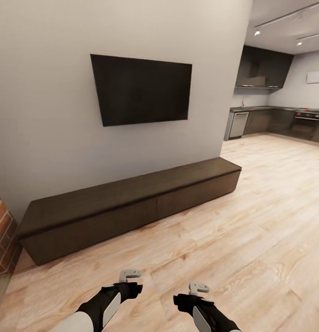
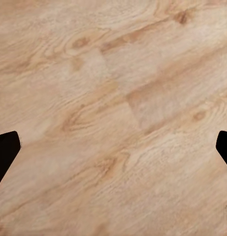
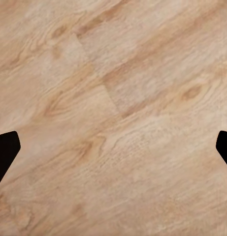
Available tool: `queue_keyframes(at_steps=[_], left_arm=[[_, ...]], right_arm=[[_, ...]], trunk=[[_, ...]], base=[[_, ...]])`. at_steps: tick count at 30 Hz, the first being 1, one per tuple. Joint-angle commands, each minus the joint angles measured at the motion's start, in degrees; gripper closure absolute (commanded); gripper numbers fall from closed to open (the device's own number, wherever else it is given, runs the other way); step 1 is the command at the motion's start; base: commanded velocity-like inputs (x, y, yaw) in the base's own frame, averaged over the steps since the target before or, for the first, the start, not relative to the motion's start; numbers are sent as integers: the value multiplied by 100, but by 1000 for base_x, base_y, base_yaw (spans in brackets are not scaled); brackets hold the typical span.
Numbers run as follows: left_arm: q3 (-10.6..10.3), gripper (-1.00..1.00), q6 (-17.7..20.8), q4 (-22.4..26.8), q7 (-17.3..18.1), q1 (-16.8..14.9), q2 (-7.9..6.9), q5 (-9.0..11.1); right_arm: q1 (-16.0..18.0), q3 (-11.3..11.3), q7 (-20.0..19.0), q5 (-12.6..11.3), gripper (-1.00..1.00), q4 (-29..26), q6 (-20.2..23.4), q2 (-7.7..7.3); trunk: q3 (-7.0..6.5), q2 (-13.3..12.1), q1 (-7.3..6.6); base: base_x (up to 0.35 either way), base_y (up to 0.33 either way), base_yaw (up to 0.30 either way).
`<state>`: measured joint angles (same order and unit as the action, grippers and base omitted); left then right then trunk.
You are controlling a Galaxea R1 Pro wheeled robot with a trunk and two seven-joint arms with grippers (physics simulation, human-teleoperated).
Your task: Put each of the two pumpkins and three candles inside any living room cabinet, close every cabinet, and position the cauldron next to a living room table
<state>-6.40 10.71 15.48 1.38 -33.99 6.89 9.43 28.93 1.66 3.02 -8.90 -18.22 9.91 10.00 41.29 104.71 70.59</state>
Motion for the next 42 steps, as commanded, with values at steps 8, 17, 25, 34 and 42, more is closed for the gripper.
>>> queue_keyframes(at_steps=[8, 17, 25, 34, 42], left_arm=[[-45, -100, 28, 8, -6, -3, -4, 59], [-45, -100, 28, 8, -6, -3, -4, 59], [-45, -100, 28, 5, -1, -3, 1, 60], [-45, -100, 28, -1, -3, -3, -1, 59], [-45, -100, 28, -1, -6, -3, 3, 59]], right_arm=[[-1, 19, 32, -56, -100, -15, 32, 0], [0, 19, 32, -51, -100, -9, 30, 0], [-1, 19, 32, -51, -100, -12, 30, 0], [2, 19, 32, -51, -100, -11, 30, 0], [1, 19, 32, -52, -100, -9, 33, 0]], trunk=[[5, 2, 0], [5, 2, 0], [5, 2, 0], [5, 2, 0], [5, 2, 0]], base=[[18, -21, 291], [1, -1, 292], [0, 0, 292], [0, 0, 274], [10, -24, 58]])
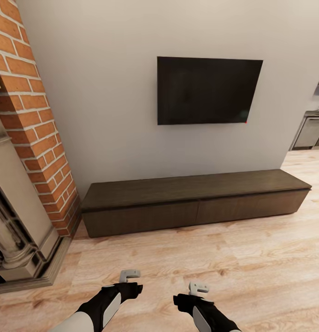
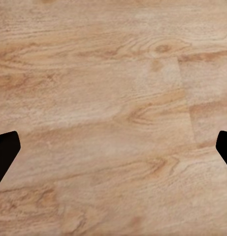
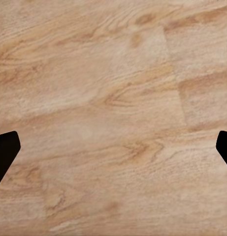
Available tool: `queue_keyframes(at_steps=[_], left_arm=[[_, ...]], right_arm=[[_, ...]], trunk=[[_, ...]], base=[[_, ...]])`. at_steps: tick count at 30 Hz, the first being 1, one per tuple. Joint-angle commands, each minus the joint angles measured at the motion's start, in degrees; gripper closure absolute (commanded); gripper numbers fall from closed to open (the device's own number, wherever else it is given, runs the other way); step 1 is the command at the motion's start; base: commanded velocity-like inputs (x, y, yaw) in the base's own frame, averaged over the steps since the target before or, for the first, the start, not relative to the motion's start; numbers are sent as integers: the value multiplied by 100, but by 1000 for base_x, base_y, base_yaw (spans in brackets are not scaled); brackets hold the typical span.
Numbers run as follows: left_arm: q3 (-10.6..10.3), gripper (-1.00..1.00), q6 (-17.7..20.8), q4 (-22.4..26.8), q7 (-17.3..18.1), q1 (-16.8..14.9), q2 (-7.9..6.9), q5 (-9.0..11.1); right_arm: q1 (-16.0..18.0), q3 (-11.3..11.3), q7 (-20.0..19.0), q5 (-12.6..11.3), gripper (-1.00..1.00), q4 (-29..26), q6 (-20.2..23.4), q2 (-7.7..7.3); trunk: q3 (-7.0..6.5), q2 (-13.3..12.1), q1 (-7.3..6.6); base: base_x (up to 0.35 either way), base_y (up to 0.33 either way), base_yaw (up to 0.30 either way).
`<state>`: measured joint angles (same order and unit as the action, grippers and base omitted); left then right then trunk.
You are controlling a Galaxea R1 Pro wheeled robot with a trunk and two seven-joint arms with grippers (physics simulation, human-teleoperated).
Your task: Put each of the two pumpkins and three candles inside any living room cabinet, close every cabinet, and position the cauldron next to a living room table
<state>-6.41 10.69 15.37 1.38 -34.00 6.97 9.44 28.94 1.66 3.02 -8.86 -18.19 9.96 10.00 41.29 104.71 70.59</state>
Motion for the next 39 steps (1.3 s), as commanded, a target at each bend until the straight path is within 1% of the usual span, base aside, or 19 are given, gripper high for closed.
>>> queue_keyframes(at_steps=[1, 11, 25, 32, 36, 39], left_arm=[[-45, -100, 30, 10, -6, -1, -5, 58], [-45, -100, 25, 10, -6, -1, -11, 58], [-35, -100, 21, 26, 1, -1, -26, 75], [-10, -100, 28, 40, 3, -1, -56, 102], [1, -100, 29, 44, -3, -1, -61, 108], [5, -100, 29, 103, -1, -1, -63, 109]], right_arm=[[-1, 19, 32, -56, -100, -13, 27, 0], [-1, 11, 32, -56, -100, -16, 24, 0], [-2, 6, 32, -82, -100, -18, 24, -6], [-2, -65, 42, -116, -100, -24, 17, -24], [-2, -148, 71, -115, -100, -26, 16, -30], [-2, -202, 95, -113, -100, -23, -109, -41]], trunk=[[5, 2, 0], [5, 2, 0], [5, 2, 0], [5, 2, 0], [5, 2, 0], [5, 2, 0]], base=[[55, -68, 10], [141, -85, 3], [282, -5, 0], [51, 0, 0], [10, 0, 0], [4, 0, 0]])
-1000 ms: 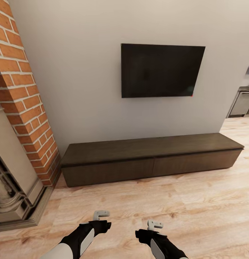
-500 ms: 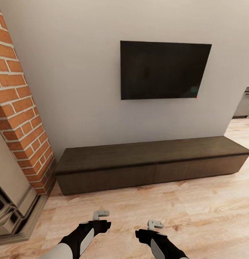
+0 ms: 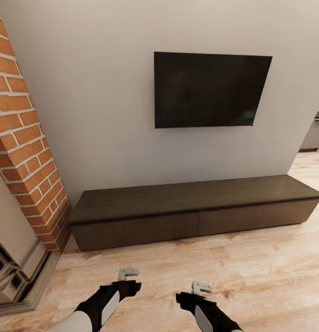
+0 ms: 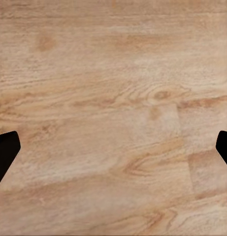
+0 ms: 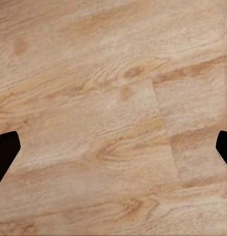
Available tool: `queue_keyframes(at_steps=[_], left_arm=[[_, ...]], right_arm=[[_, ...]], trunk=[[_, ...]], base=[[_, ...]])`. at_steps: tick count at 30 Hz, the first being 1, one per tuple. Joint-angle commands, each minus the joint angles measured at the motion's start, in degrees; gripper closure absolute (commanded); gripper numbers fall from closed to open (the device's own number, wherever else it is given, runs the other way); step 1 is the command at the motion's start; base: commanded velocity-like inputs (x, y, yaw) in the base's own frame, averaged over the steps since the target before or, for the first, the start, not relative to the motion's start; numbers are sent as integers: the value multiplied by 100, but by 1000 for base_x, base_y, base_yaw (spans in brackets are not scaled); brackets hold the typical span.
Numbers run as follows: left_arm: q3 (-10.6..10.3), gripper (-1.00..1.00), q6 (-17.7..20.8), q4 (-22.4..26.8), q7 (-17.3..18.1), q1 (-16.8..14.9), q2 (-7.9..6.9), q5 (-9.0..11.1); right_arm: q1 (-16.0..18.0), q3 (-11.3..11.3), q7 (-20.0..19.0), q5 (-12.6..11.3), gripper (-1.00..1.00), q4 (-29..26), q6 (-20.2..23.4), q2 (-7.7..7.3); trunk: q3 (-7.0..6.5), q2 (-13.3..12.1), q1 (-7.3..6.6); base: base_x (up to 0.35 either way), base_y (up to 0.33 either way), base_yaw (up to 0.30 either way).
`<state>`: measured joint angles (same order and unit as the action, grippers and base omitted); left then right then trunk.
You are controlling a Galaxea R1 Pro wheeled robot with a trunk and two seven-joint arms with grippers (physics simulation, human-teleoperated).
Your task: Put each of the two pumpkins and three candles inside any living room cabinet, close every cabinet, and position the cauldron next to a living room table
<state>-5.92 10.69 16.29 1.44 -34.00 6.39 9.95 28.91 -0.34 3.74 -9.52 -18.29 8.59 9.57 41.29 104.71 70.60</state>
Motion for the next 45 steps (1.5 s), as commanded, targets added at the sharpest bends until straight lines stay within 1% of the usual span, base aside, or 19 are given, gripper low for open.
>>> queue_keyframes(at_steps=[1, 3, 4, 7, 8, 11, 15, 16, 21, 22, 23, 26, 27, 29, 30, 34, 35, 40, 45], left_arm=[[-43, -100, 29, 50, -6, -1, -5, 59], [-42, -100, 34, 148, -5, 2, -7, 61], [-42, -100, 42, 262, -1, 6, -10, 64], [-41, -100, 62, 467, 2, 15, -12, 68], [-41, -100, 82, 605, 4, 23, -13, 87], [-43, -100, 125, 826, 18, 54, -14, 198], [-54, -100, 408, 1361, 67, 151, -22, 494], [-58, -100, 654, 1749, 83, 270, -29, 607], [-66, -100, 1541, 3199, 113, 801, -54, 745], [-71, -100, 1948, 3920, 149, 1119, -90, 764], [-72, -100, 2127, 4281, 177, 1293, -111, 773], [-70, -100, 2574, 5335, 308, 1837, -190, 798], [-69, -100, 2893, 5991, 430, 2163, -236, 808], [-68, -100, 3268, 6510, 532, 2439, -269, 811], [-63, -100, 3630, 6842, 596, 2633, -288, 813], [-50, -100, 4119, 7190, 664, 2797, -308, 815], [-47, -100, 4248, 7277, 682, 2778, -313, 815], [-42, -100, 4417, 7392, 738, 2556, -323, 831], [-51, -100, 4415, 7352, 973, 2446, -324, 871]], right_arm=[[0, -16, 27, -49, -100, -12, -26, -5], [0, -98, 32, -53, -100, -10, -106, -34], [0, -276, 31, -55, -100, -13, -161, -70], [0, -634, 2, -54, -100, -15, -205, -106], [0, -847, -26, -52, -100, -18, -214, -131], [0, -1048, -129, -54, -100, -26, -214, -189], [0, -1249, -745, -82, -100, -31, -206, -309], [0, -1441, -1204, -190, -100, -32, -200, -401], [5, -2100, -2307, -774, -100, -21, -101, -700], [7, -2275, -2545, -960, -100, -20, -59, -770], [7, -2337, -2629, -1026, -100, -19, -43, -795], [8, -2466, -2804, -1158, -100, -18, -14, -844], [8, -2515, -2889, -1211, -100, -14, -5, -862], [9, -2548, -2949, -1248, -100, -10, 1, -872], [9, -2574, -2987, -1277, -100, 5, 2, -874], [6, -2605, -3036, -1389, -100, 80, 2, -888], [4, -2611, -3052, -1508, -100, 130, 1, -893], [1, -2611, -3154, -1819, -100, 220, 3, -932], [0, -2585, -3210, -1909, -100, 252, 3, -945]], trunk=[[5, 2, -1], [5, 2, -1], [5, 2, -1], [5, 2, -1], [5, 2, -1], [5, 2, -1], [5, 2, -1], [5, 2, -1], [5, 2, -1], [5, 2, -1], [5, 2, -1], [5, 2, -1], [5, 2, -1], [5, 2, -1], [5, 2, -1], [5, 2, -1], [5, 2, -1], [5, 2, -1], [5, 2, -1]], base=[[2, 0, 0], [2, 0, 0], [0, 0, 0], [0, 0, 0], [0, 0, 0], [0, 0, 0], [0, 0, 0], [0, 0, 0], [0, 0, 0], [0, 0, 0], [0, 0, 0], [0, 0, 0], [0, 0, 0], [0, 0, 0], [0, 0, 0], [0, 0, 0], [0, 0, 0], [0, 0, 0], [0, 0, 0]])
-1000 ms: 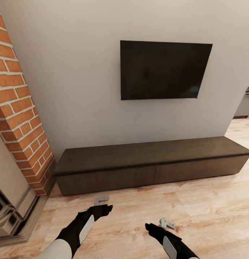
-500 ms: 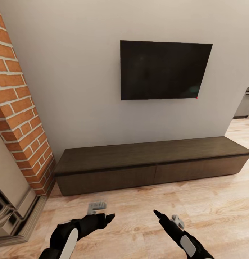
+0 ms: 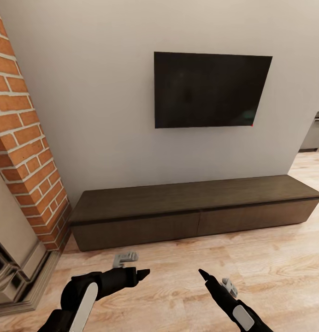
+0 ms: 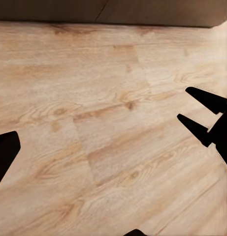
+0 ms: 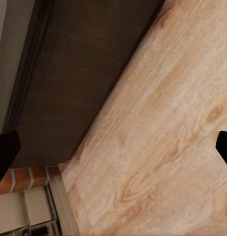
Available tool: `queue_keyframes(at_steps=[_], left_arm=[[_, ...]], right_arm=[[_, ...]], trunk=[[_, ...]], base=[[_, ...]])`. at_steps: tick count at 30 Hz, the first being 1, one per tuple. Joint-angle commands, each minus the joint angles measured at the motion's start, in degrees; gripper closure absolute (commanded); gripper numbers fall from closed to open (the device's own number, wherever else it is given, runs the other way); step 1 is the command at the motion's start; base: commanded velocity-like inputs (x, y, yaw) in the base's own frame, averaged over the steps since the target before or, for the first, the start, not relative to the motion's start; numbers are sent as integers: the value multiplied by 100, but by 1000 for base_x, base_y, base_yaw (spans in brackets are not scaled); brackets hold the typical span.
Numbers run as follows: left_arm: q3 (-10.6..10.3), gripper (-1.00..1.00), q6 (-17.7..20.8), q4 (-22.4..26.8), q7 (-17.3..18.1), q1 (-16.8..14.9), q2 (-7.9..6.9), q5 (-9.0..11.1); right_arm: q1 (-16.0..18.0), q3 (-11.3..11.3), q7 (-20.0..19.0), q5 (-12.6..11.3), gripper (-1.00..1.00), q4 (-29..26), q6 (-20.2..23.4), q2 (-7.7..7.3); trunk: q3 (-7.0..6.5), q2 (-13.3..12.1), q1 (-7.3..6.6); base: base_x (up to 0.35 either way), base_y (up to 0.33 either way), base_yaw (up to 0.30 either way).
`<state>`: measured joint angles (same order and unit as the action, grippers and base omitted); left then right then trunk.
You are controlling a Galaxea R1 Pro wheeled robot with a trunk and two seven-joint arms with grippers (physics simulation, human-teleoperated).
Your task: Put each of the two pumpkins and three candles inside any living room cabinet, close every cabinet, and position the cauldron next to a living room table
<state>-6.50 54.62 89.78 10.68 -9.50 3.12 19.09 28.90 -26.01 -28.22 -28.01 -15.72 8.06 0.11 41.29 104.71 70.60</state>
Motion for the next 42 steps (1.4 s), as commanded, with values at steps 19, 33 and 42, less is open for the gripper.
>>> queue_keyframes(at_steps=[19, 33, 42], left_arm=[[11, -100, -538, -1205, 2278, -58, -32, -59], [27, -100, -561, -1667, 3820, -61, -591, -57], [28, -100, -558, -1674, 3970, -60, -650, -55]], right_arm=[[7, -51, -970, -119, -100, 64, 611, 10], [2, -335, -1443, -87, -100, 69, 689, -38], [2, -289, -1669, -10, -100, 55, 341, -11]], trunk=[[5, 3, -1], [5, 3, -1], [5, 3, -1]], base=[[84, 0, 0], [174, 18, 0], [231, 21, 0]])
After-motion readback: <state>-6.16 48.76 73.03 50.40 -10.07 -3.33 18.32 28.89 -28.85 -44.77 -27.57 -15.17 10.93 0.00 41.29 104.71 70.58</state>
